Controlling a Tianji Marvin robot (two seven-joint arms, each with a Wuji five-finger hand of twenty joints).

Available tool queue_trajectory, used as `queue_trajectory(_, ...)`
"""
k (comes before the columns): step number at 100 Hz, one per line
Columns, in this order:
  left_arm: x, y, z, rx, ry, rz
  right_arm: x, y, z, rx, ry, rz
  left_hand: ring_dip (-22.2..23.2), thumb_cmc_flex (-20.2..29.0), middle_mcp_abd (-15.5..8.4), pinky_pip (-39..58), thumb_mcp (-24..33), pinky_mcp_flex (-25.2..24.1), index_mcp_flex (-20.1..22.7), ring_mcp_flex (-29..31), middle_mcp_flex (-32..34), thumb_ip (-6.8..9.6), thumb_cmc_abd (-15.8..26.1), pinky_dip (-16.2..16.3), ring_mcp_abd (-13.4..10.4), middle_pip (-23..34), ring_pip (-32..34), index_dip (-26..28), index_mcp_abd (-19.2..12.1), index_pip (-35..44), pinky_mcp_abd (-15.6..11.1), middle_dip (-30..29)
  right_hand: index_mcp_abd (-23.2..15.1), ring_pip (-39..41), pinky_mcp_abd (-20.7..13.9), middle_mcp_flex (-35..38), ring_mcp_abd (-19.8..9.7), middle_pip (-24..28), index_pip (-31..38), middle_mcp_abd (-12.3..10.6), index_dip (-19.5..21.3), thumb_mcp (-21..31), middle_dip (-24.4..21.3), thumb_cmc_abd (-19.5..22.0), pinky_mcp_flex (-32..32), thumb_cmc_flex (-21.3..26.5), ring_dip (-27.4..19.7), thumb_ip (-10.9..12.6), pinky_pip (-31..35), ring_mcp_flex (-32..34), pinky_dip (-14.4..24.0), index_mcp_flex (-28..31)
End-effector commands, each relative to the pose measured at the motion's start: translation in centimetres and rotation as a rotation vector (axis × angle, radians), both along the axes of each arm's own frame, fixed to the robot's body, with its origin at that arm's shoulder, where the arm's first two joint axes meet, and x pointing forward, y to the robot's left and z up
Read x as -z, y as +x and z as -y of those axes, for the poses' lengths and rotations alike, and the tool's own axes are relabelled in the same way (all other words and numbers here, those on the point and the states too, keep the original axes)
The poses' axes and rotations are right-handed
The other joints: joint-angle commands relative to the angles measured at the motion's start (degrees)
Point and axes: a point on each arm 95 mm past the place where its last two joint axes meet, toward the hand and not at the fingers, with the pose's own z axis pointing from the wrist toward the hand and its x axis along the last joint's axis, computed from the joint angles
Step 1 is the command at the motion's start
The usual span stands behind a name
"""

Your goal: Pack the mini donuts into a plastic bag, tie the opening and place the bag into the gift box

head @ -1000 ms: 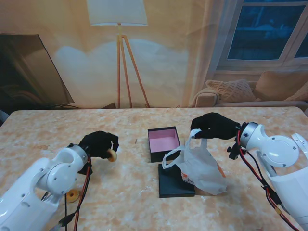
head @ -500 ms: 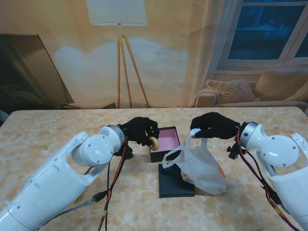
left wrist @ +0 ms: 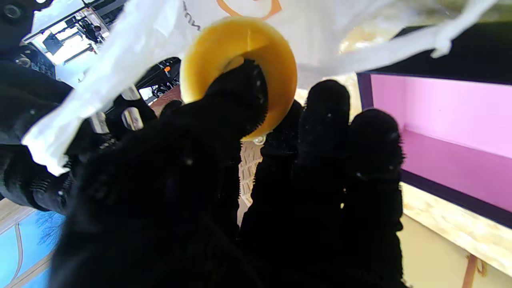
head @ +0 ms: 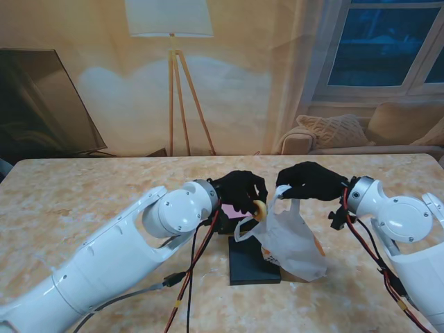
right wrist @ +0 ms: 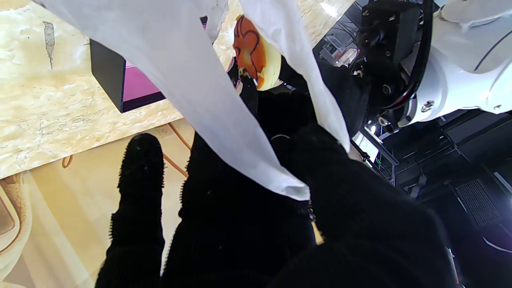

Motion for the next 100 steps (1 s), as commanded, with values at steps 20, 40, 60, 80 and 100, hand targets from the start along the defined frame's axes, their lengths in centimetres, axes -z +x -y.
queue_trajectory(20,-0.2,-1.1,2.2,0.020,-0.021,-0.051,0.5,-0.3,-0.4,-0.006,-0.002,-0.014,1.4,0.4,-0.4,4.6,2.5,0.5,-1.3,0.6,-0.1,-0.74,0.5,3.2,0.4,2.3,1.9,0.9,0.2,4.1,-1.8,0.7,-22.8,0.8,0.4,0.3,-0.7,1.4,13.5,-3.5,6.2,18.9,-0.1,-2.3,-0.4,13.4,0.9,3.3,1.0,-0.3,1.2,1.8)
queue_trajectory(40,0.4,-1.4,3.3,-0.008,-0.032,-0.097,0.5,-0.4,-0.4,-0.005,0.000,-0.013,1.4,0.6,-0.1,4.9,2.3,0.7,-1.4,0.4,-0.3,-0.69,0.8,3.9,0.6,2.4,2.1,0.9,0.7,4.1,-1.8,0.7,-22.8,0.9,0.4,0.3,-0.7,1.4,13.4,-3.6,6.2,18.9,-0.2,-2.2,-0.5,13.4,0.9,3.4,1.0,-0.3,1.3,1.7)
queue_trajectory(60,1.1,-1.6,4.0,0.001,-0.021,-0.129,0.4,-0.4,-0.3,-0.005,0.007,-0.008,1.0,0.7,-0.2,4.4,2.0,0.2,-1.6,-0.1,-0.6,-0.66,1.1,4.0,0.8,2.5,1.8,1.1,0.8,4.2,-1.8,0.7,-22.8,0.9,0.4,0.2,-0.8,1.4,13.3,-3.5,6.1,18.9,-0.2,-2.2,-0.6,13.5,0.9,3.4,0.9,-0.4,1.3,1.7)
queue_trajectory(80,1.7,-1.8,4.4,0.016,-0.014,-0.161,0.4,-0.5,-0.2,-0.001,0.009,-0.004,-0.2,0.9,-0.2,3.6,1.8,0.2,-1.5,-0.2,-0.6,-0.58,1.1,3.8,1.2,2.4,1.1,1.0,0.9,4.1,-1.6,0.2,-22.8,0.9,0.3,0.2,-0.7,1.5,13.3,-3.6,6.1,18.9,-0.2,-2.1,-0.5,13.5,0.9,3.4,0.9,-0.4,1.3,1.7)
queue_trajectory(100,1.9,-2.0,5.1,0.041,0.012,-0.169,0.3,-0.5,-0.2,-0.002,0.015,-0.002,-2.3,1.0,0.2,2.3,1.6,0.1,-1.1,-0.5,-0.7,-0.54,2.0,3.1,1.3,0.9,-0.4,-0.8,1.9,2.2,-1.2,-1.4,-22.8,0.9,0.2,0.2,-0.8,1.5,13.3,-3.5,6.1,18.8,-0.2,-2.1,-0.5,13.5,0.8,3.4,0.9,-0.4,1.3,1.6)
